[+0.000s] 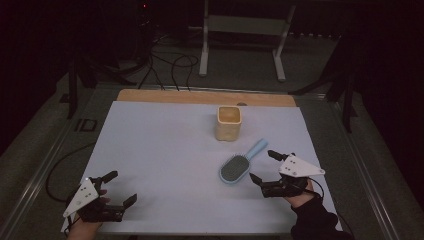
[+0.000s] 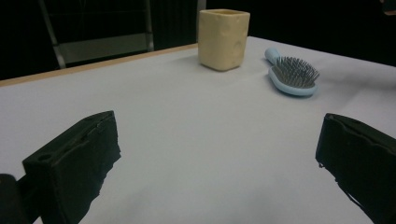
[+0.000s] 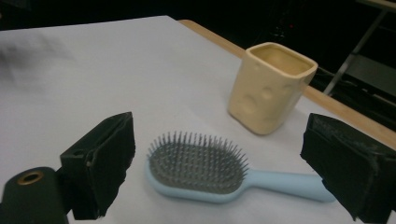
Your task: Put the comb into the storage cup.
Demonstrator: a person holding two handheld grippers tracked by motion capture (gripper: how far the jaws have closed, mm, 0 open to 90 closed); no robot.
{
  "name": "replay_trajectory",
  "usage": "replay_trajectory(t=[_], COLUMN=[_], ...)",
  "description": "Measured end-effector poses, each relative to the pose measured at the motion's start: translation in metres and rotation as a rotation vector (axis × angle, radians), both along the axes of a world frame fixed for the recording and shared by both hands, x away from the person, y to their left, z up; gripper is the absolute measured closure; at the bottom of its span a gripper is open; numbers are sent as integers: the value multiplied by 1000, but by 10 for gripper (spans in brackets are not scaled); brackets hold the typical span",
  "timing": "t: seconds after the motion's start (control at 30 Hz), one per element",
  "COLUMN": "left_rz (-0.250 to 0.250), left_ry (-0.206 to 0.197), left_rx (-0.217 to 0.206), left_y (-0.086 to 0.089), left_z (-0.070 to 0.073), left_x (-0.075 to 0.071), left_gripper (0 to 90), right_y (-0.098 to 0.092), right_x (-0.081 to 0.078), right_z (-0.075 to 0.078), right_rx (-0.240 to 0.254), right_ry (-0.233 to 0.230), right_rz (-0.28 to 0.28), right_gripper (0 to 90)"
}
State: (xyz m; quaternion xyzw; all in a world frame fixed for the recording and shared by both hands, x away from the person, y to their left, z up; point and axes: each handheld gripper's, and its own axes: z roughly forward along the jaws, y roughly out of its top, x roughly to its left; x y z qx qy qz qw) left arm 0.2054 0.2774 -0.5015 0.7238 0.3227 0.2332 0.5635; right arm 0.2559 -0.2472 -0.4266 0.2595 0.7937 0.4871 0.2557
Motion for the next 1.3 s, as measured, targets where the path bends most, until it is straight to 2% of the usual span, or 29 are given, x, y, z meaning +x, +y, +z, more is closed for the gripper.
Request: replay_trajectory(t=[0.27,0.47,0.57,1.0,1.3], left_rz=[-3,-12,-7,-3,-2], left_ry=[-3,-2,-2,0,-2], left_rx=[0,15,5,9,3], left_y=[-1,-3,-2,-2,-1], left_z=[1,0,1,0,0], left_x=[-1,-2,-2,-2,-2], left_gripper=[0,0,0,0,0], right_y=[0,2,2,0,2], right_x=[15,27,33,65,89], right_z=[10,15,17,20,10], right_rx=[-6,0,-5,12,2], right_ry=[-21,-15,-16,22,72], right_rz=[-14,-20,-27,-45,-60], right_gripper=[95,95,95,95,119])
